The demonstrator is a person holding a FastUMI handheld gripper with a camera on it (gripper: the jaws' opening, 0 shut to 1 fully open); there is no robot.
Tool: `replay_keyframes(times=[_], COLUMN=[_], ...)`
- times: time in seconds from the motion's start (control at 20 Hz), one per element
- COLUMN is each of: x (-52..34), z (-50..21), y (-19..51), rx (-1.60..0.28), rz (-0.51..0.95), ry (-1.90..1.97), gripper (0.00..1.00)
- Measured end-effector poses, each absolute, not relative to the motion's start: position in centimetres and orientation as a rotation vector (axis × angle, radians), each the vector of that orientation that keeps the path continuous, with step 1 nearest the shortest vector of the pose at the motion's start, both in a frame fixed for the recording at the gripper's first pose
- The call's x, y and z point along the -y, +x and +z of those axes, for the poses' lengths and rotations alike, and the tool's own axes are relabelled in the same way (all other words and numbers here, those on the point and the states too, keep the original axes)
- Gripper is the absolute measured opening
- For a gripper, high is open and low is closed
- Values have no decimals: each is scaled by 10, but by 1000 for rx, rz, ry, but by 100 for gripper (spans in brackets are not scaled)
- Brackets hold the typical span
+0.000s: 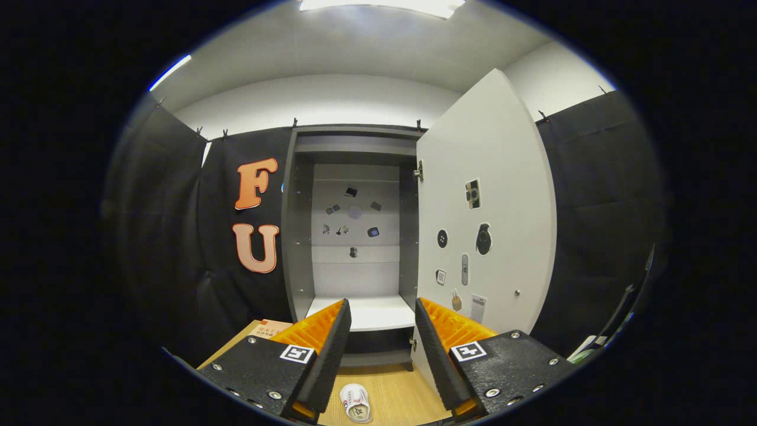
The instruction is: Open the shoe cabinet door, grab the shoes and put them into the shoe cabinet, then close the shoe cabinet door.
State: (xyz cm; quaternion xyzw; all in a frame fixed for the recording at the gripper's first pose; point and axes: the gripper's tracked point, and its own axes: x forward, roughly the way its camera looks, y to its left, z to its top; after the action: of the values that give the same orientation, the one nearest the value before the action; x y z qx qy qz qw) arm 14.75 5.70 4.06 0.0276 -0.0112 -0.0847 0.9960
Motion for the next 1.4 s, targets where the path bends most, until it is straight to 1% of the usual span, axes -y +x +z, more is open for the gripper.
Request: replay_keyframes(times=[0.35, 0.75, 1.4], x=[-90, -101, -119], z=[40, 28, -36], y=[159, 168, 179], rx=[24, 2, -119], rz=[-103, -98, -67], ry=[48, 43, 63], gripper=[70, 71, 73])
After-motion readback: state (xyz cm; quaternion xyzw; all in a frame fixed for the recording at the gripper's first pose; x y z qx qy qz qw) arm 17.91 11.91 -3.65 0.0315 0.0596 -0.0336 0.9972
